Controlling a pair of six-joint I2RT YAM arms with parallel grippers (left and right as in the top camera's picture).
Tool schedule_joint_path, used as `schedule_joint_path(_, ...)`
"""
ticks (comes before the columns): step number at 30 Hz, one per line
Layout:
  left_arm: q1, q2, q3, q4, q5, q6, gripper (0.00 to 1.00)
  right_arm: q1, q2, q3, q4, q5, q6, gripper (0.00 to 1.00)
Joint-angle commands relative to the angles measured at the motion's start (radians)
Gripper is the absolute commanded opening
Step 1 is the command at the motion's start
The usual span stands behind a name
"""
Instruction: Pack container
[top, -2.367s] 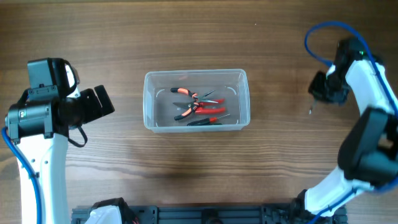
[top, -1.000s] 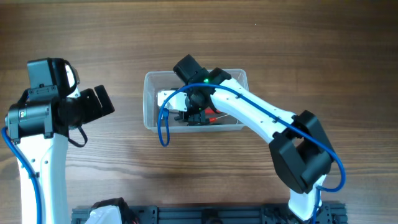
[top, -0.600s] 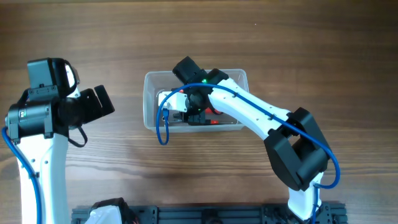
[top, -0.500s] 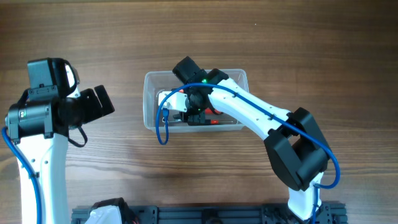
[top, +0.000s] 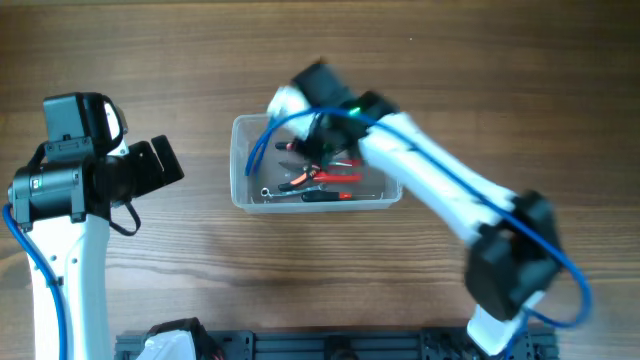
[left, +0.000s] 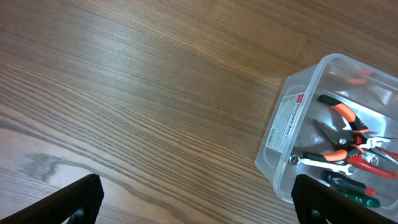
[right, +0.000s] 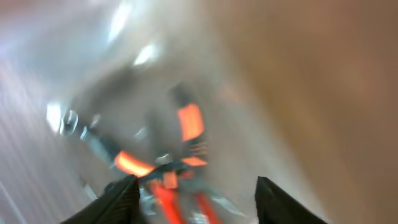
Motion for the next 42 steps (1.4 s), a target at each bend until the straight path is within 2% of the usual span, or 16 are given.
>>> schedule_joint_path(1,0.000,0.004,0.008,0.023,0.026,-0.017,1.00,-0.164,-0.198,0.063,0.013,0.036,0.147,0.75)
schedule_joint_path(2,-0.006,0.004,0.008,0.034,0.038,-0.017,1.00,-0.208,-0.223,0.063,0.012,0.035,0.154,0.86)
schedule_joint_path(5,-0.038,0.004,0.008,0.090,0.054,-0.017,1.00,-0.328,-0.274,0.063,-0.006,0.036,0.148,1.00)
schedule_joint_path(11,-0.119,0.004,0.008,0.323,0.054,-0.017,1.00,-0.563,-0.290,0.063,0.012,0.037,0.161,1.00)
schedule_joint_path(15,-0.126,0.004,0.008,0.478,0.051,-0.016,1.00,-0.699,-0.290,0.063,0.009,0.046,0.251,1.00)
schedule_joint_path(18,-0.130,0.004,0.008,0.498,-0.007,-0.016,1.00,-0.796,-0.297,0.063,-0.043,0.047,0.294,1.00)
schedule_joint_path(21,-0.163,-0.012,0.008,0.448,-0.082,-0.016,1.00,-0.851,-0.330,0.048,-0.082,0.046,0.349,1.00)
schedule_joint_path(26,-0.284,-0.119,-0.015,0.390,-0.240,-0.017,1.00,-0.861,-0.470,-0.066,-0.089,0.051,0.347,1.00)
schedule_joint_path(30,-0.342,-0.245,-0.074,0.358,-0.280,-0.017,1.00,-0.850,-0.664,-0.240,-0.059,0.046,0.348,1.00)
schedule_joint_path(38,-0.351,-0.561,-0.270,0.256,-0.299,-0.022,1.00,-0.721,-1.126,-0.592,-0.034,0.051,0.309,1.00)
schedule_joint_path(42,-0.351,-0.699,-0.380,0.245,-0.383,-0.102,1.00,-0.691,-1.277,-0.727,-0.059,0.048,0.327,1.00)
